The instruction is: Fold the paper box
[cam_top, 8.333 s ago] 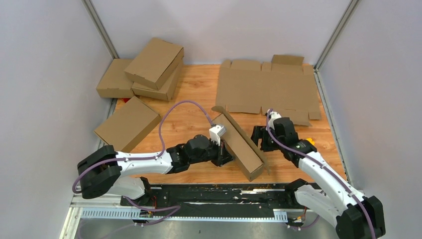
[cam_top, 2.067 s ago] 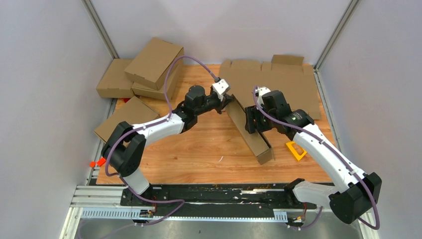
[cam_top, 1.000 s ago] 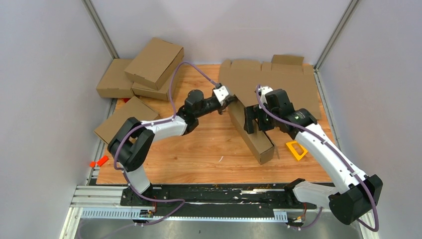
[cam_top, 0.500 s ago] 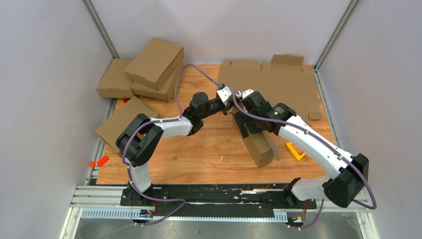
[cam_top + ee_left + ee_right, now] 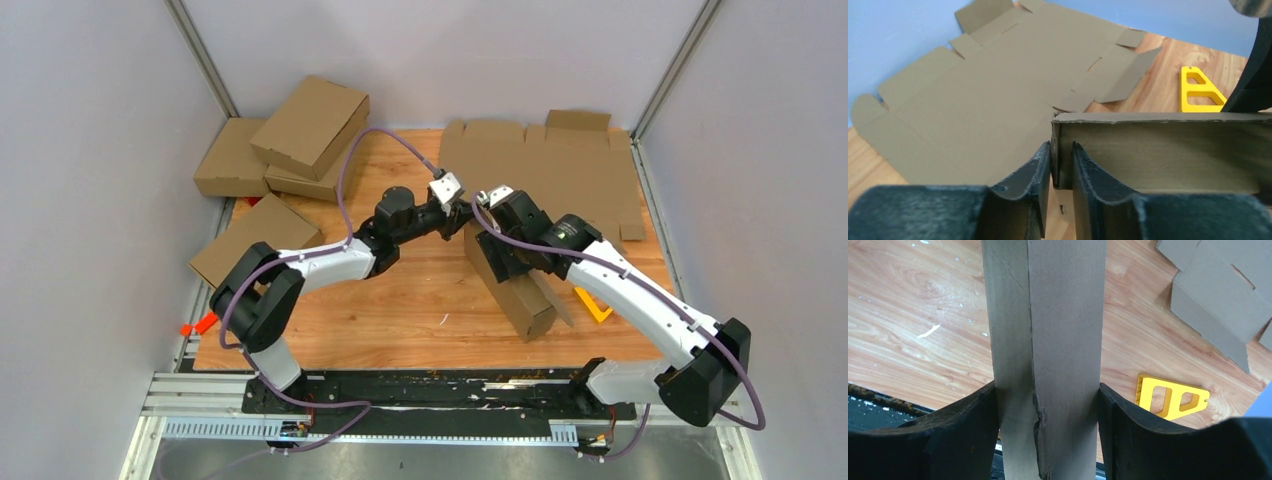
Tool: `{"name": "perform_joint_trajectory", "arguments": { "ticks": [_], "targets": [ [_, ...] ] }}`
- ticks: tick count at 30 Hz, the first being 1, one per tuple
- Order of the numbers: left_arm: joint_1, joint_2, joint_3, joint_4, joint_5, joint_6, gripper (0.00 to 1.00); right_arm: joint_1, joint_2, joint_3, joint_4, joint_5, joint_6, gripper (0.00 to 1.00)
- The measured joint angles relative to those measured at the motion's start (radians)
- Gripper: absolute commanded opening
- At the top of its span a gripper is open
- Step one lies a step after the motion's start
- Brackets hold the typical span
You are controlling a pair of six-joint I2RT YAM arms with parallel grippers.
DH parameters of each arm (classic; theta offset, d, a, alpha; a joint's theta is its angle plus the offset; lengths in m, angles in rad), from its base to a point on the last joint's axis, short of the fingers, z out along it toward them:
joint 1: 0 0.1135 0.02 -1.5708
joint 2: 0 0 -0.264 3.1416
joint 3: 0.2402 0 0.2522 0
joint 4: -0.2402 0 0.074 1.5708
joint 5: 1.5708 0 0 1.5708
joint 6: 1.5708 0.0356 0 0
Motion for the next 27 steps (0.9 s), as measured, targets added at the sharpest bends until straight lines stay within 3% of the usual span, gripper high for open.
{"name": "perform_joint_trajectory", "arguments": {
  "ticks": [8, 9, 11, 19, 22, 27],
  "targets": [
    [-0.006, -0.222, -0.124, -0.189, -0.068, -0.045, 0.63, 0.009, -0.029, -0.014, 0.017, -0.078, -0.013, 0.46],
    [-0.008, -0.257, -0.145, -0.225, -0.082, -0.051, 0.7, 0.013, -0.029, -0.014, 0.025, -0.088, -0.011, 0.46],
    [-0.011, -0.338, -0.194, -0.301, -0.122, -0.066, 0.98, 0.024, -0.028, -0.014, 0.037, -0.103, -0.006, 0.47],
    [0.02, -0.731, -0.363, -0.535, -0.418, -0.238, 1.0, 0.109, -0.038, -0.026, 0.073, -0.168, 0.009, 0.48],
    [0.077, -0.815, -0.372, -0.581, -0.426, -0.326, 1.0, 0.125, -0.059, -0.047, 0.091, -0.187, 0.009, 0.49],
    [0.103, -0.806, -0.351, -0.644, -0.403, -0.434, 1.0, 0.129, -0.071, -0.067, 0.121, -0.222, 0.008, 0.51]
  ]
}}
